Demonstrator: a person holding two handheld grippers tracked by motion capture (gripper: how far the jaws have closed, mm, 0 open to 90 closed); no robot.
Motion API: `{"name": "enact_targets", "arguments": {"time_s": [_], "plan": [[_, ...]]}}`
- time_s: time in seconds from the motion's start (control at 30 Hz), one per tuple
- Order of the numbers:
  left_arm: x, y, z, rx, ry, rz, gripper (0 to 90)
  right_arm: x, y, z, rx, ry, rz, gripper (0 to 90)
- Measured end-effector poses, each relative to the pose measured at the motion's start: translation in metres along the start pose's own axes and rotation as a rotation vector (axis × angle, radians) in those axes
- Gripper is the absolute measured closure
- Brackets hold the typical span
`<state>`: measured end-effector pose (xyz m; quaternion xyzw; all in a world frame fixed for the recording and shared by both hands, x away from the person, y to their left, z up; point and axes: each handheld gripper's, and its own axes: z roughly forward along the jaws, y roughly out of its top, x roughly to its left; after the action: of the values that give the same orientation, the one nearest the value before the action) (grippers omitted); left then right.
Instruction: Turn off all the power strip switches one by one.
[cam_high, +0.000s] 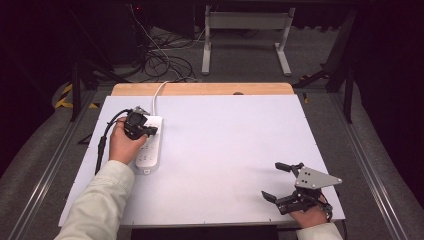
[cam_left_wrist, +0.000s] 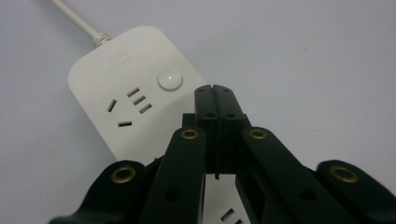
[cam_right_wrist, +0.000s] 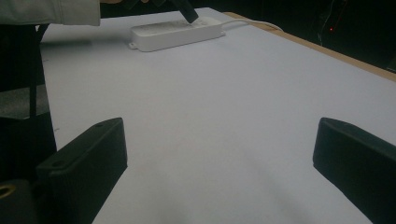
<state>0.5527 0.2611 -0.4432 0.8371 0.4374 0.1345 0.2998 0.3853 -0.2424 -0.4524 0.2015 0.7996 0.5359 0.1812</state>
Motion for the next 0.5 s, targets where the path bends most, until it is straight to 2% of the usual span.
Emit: {"name": "enact_targets", "arguments": {"time_s": [0.2, 0.27, 0.37, 0.5], "plan": [[-0.0030, 0.0005, 0.0009, 0.018, 0.019, 0.029, 90.0, 0.0001, -0.0001, -0.0001, 0.001, 0.000, 0.000, 3.5], [-0.0042, 0.0000, 0.0014, 0.021, 0.011, 0.026, 90.0, 0.0002, -0.0001, 0.0001, 0.002, 0.000, 0.000, 3.6], [-0.0074, -0.0007, 0.0026, 0.027, 0.033, 0.048, 90.0, 0.0004, 0.0000, 0.0001, 0.002, 0.000, -0.002, 3.5], [-0.0088, -0.0006, 0.0027, 0.031, 0.040, 0.060, 90.0, 0.0005, -0.0002, 0.0002, 0.003, 0.000, 0.000, 3.5]]}}
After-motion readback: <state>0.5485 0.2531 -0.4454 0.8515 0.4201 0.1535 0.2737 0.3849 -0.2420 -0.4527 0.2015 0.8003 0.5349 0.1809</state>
